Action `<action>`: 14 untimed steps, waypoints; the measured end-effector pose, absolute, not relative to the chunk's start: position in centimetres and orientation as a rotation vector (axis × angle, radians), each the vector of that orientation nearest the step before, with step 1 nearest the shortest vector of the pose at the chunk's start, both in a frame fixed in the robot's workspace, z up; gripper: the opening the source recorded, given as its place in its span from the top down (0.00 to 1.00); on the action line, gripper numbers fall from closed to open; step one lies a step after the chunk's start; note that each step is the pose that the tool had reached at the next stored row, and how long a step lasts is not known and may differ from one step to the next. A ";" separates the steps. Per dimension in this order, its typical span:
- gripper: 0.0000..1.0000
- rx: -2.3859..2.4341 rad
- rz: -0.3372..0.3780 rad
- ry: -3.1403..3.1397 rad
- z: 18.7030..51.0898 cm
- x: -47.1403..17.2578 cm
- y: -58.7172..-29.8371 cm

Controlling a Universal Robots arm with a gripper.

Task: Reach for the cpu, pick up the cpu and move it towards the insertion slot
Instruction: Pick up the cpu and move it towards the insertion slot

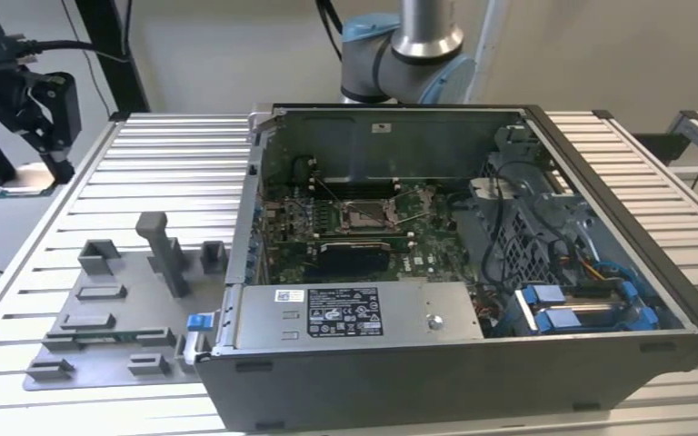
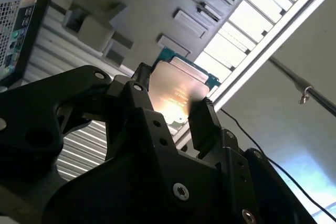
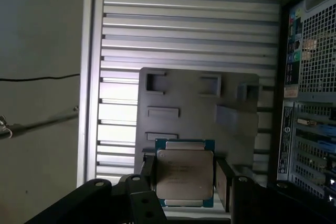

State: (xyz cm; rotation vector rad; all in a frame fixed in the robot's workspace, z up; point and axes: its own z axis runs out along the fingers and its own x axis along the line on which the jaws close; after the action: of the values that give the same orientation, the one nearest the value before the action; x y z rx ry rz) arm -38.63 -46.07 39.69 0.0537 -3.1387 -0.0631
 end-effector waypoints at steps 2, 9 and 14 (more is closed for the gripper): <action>1.00 0.054 -0.063 -3.137 39.7 -38.1 -46.1; 1.00 0.053 -0.063 -3.133 39.7 -36.2 -46.1; 1.00 0.053 -0.063 -3.129 39.7 -34.7 -46.1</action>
State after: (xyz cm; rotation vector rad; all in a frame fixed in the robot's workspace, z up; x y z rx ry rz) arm -34.75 -46.07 39.69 0.0533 -3.1288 -0.0630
